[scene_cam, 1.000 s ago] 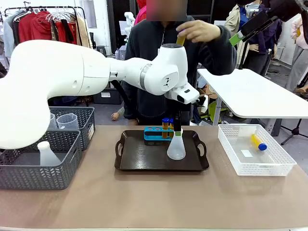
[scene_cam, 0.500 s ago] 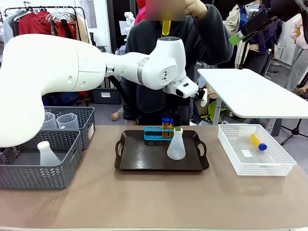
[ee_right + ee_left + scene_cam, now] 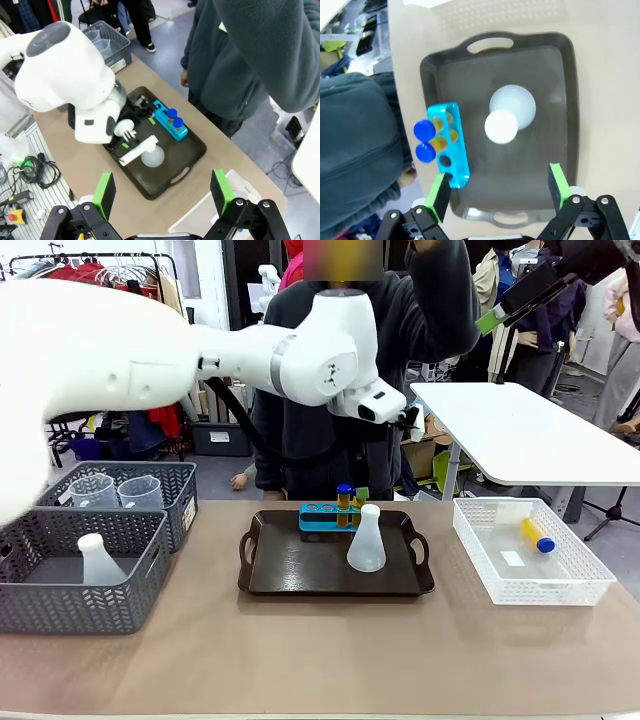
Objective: Prepare the laboratory tools.
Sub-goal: Pick up one Large Measuring Cup and place it on the Handle tray.
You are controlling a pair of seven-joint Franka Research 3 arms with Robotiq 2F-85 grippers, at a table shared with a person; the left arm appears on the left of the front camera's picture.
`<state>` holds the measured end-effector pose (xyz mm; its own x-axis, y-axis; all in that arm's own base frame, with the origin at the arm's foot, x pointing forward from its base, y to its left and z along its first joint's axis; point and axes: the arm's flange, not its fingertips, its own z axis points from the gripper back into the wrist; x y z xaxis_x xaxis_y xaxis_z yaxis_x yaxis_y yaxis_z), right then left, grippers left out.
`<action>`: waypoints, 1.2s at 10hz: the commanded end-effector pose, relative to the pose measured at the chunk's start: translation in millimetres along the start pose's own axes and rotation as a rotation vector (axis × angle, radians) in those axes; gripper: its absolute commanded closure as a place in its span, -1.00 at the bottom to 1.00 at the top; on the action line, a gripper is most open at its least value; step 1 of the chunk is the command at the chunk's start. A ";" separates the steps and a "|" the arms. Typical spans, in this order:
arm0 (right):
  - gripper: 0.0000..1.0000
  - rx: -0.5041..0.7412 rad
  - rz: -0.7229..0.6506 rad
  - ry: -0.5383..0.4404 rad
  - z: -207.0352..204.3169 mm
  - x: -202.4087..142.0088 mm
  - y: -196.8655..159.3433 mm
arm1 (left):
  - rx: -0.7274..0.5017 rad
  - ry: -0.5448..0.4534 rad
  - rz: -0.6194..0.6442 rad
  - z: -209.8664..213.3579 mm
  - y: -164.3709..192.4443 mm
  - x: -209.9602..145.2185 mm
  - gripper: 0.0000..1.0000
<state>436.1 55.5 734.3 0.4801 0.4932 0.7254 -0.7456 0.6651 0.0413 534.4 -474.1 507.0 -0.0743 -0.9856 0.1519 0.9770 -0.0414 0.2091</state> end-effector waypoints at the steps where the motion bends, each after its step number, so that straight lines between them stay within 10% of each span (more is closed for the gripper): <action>1: -1.00 0.000 0.004 -0.002 1.6 0.1 0.4 | -0.024 0.032 0.098 34.3 -23.4 -25.6 -1.00; 12: -1.00 0.000 0.004 -0.002 1.6 0.1 0.4 | 0.015 0.150 0.770 125.6 -17.5 -196.3 -1.00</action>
<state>436.2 55.1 734.3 0.4805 0.4929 0.7254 -0.7451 0.6657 0.0412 522.4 -261.8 600.3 0.6304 -0.7709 0.0912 0.7624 0.6370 0.1140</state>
